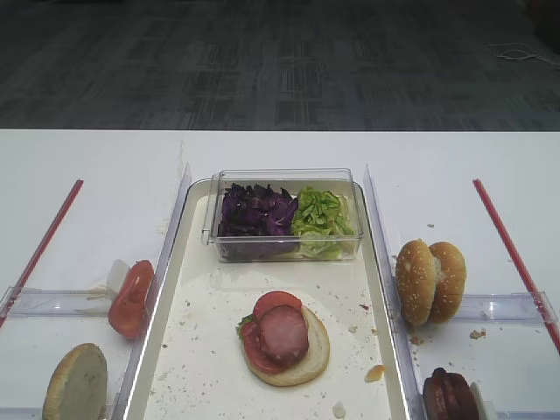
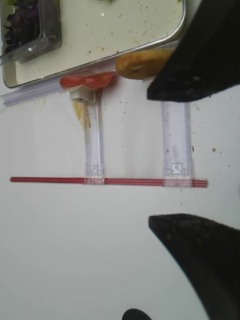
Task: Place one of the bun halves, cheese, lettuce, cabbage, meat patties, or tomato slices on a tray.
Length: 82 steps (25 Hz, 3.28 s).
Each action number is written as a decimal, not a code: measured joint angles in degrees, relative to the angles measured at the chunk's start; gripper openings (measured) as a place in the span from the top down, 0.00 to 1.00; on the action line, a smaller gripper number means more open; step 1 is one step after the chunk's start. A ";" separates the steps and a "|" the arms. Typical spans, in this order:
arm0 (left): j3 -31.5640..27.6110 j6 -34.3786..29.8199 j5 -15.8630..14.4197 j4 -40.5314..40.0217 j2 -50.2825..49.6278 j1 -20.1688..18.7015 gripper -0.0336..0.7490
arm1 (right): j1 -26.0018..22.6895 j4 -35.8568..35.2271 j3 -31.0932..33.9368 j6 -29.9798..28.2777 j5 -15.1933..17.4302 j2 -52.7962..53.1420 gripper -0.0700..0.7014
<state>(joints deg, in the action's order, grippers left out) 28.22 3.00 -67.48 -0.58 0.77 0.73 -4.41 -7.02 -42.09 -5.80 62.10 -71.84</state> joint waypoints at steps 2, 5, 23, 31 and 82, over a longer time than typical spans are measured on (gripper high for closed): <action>0.00 0.00 0.00 0.00 0.00 0.00 0.35 | 0.00 0.11 3.23 -0.20 -1.00 3.79 0.07; 0.00 0.00 0.00 0.00 0.00 0.00 0.35 | 0.00 0.11 7.99 -0.34 -3.37 10.23 0.07; 0.00 0.00 -0.11 0.00 0.00 0.00 0.35 | 0.00 1.71 14.20 -0.30 -0.13 37.64 0.07; 0.00 0.00 -0.11 0.00 0.00 0.00 0.35 | 0.00 1.71 14.20 0.15 0.76 50.70 0.07; 0.00 0.00 -0.11 0.13 0.00 0.00 0.35 | 0.00 1.91 14.20 0.47 1.90 72.74 0.08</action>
<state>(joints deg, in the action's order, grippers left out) 28.22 3.00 -67.59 -0.45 0.77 0.73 -4.41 -5.11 -27.89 -5.32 64.00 0.89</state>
